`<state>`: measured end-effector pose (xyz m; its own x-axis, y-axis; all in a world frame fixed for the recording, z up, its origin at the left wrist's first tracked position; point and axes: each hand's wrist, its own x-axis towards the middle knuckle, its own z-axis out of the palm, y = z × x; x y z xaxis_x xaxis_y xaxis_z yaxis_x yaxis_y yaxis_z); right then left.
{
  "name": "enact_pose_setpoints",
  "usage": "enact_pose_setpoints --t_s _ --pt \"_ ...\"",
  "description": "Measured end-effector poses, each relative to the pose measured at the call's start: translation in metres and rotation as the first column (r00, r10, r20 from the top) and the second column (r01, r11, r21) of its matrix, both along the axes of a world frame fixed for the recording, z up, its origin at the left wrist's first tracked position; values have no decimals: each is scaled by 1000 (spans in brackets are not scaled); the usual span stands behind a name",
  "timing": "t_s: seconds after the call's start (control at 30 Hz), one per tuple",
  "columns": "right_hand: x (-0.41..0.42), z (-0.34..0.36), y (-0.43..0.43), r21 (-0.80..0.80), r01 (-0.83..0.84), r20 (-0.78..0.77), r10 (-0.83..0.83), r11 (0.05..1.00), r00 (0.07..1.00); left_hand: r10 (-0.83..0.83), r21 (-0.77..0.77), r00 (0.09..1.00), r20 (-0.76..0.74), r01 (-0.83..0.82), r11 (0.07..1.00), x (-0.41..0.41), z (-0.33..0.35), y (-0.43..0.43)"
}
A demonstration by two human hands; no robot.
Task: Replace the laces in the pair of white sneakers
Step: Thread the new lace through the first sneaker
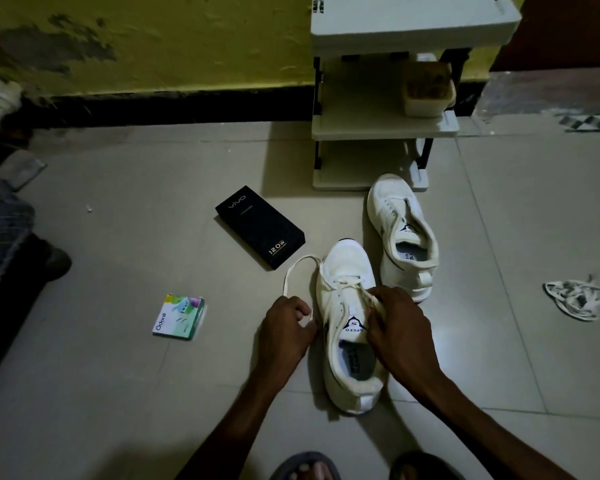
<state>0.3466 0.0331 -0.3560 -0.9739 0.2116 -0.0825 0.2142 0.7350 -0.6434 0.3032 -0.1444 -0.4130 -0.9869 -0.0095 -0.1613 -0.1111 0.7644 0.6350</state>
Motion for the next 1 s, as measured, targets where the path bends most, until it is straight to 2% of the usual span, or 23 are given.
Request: enact_pose_setpoints --t_s 0.17,0.3,0.33,0.37,0.43,0.5,0.57,0.67,0.73,0.8,0.9,1.0 --pt "-1 -1 1 23 -15 -17 15 1000 1000 55 -95 995 -80 -62 994 -3 3 3" --pt "-1 -1 2 26 -26 -21 26 999 999 -68 -294 995 -71 45 955 -5 -1 8" --pt "-1 -2 3 16 -28 -30 28 999 999 -71 -290 996 -61 50 956 -5 -1 8" --pt "-1 -2 4 -4 -27 -41 27 1000 999 -68 -241 996 -63 51 969 -6 0 9" --pt "0 -3 9 -74 -21 -44 17 997 999 51 69 998 -25 -49 996 -9 14 12" --pt "0 -4 12 -139 -9 -34 4 990 999 142 379 985 99 -169 910 -11 36 19" --pt "0 -5 13 -198 20 -15 -24 980 1000 42 443 996 84 -76 893 -13 56 28" --pt "-1 -8 13 -259 97 14 -97 961 995 -138 347 990 -9 132 929 -12 71 42" --pt "-1 -11 14 -285 155 40 -150 946 988 -171 232 984 -58 180 956 -13 71 51" --pt "-1 -14 16 -343 193 67 -181 919 981 -162 153 985 -65 170 973 -13 69 58" --pt "-2 -15 17 -434 222 100 -198 873 975 -121 141 992 -31 124 982 -15 65 65" --pt "-3 -15 18 -450 224 120 -190 865 974 -88 146 996 -18 89 985 -16 61 67"
